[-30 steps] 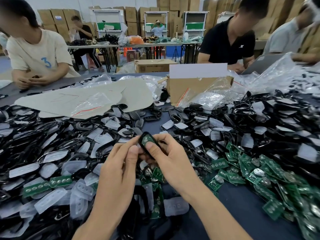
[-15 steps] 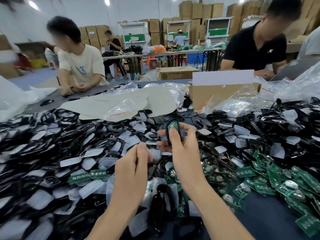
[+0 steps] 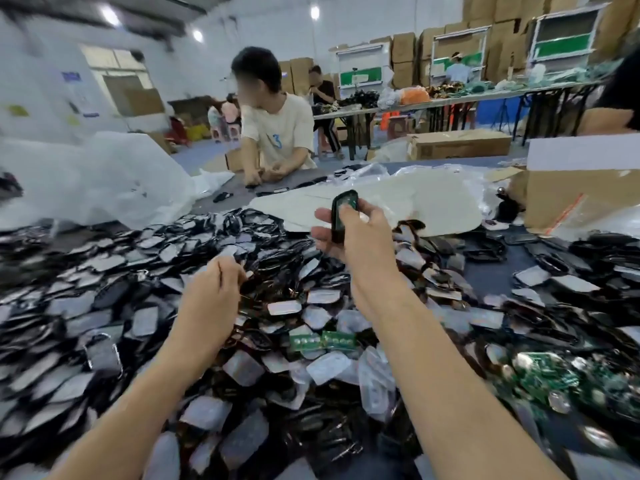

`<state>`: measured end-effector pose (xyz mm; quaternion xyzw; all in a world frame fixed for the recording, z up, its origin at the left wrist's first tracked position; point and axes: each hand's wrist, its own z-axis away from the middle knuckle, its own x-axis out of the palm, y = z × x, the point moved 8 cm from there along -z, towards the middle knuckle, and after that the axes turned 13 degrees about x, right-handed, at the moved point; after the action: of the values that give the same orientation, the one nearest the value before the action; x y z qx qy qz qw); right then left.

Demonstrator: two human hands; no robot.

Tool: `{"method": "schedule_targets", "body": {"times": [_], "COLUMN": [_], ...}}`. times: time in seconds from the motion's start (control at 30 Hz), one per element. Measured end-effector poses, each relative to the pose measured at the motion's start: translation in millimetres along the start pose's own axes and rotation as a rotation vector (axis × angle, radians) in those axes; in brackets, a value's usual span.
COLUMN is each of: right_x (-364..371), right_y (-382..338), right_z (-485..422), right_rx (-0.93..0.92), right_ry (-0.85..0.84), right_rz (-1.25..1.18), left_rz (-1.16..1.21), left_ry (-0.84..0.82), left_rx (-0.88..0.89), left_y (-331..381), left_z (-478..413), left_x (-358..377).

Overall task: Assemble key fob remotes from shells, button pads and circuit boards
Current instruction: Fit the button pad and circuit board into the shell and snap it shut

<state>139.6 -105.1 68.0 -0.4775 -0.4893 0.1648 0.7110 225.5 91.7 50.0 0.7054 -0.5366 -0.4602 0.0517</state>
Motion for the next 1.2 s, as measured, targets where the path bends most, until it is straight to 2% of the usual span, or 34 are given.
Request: {"method": "schedule_targets", "body": {"times": [0.13, 0.33, 0.47, 0.63, 0.77, 0.97, 1.03, 1.07, 1.13, 1.2], "right_x": [16, 1, -12, -17, -21, -30, -36, -40, -53, -72], "right_y": [29, 41, 42, 44, 45, 37, 27, 21, 11, 2], "right_z": [-9, -24, -31, -36, -39, -40, -37, -34, -25, -11], "right_rx": [0.092, 0.151, 0.164, 0.183, 0.179, 0.132, 0.102, 0.087, 0.058, 0.041], "right_ry": [-0.071, -0.044, -0.013, -0.004, 0.011, 0.029, 0.026, 0.026, 0.037, 0.042], "right_rz": [0.096, 0.105, 0.101, 0.095, 0.078, 0.1, 0.102, 0.105, 0.127, 0.165], "left_rz": [-0.15, -0.476, -0.56, -0.607, -0.595, -0.577, -0.51, -0.404, -0.059, 0.268], "left_ry": [-0.032, -0.238, -0.378, -0.491, -0.481, -0.349, -0.263, -0.211, -0.137, -0.152], "left_rx": [-0.142, -0.226, -0.305, -0.305, -0.267, -0.2, -0.147, -0.115, -0.07, -0.032], "left_y": [-52, -91, -115, -122, -127, -121, -104, -89, -47, 3], "left_z": [-45, -97, -112, -119, -120, -119, -119, -117, -106, -83], "left_x": [-21, -7, 8, 17, 19, 10, 5, 6, 18, 45]}}
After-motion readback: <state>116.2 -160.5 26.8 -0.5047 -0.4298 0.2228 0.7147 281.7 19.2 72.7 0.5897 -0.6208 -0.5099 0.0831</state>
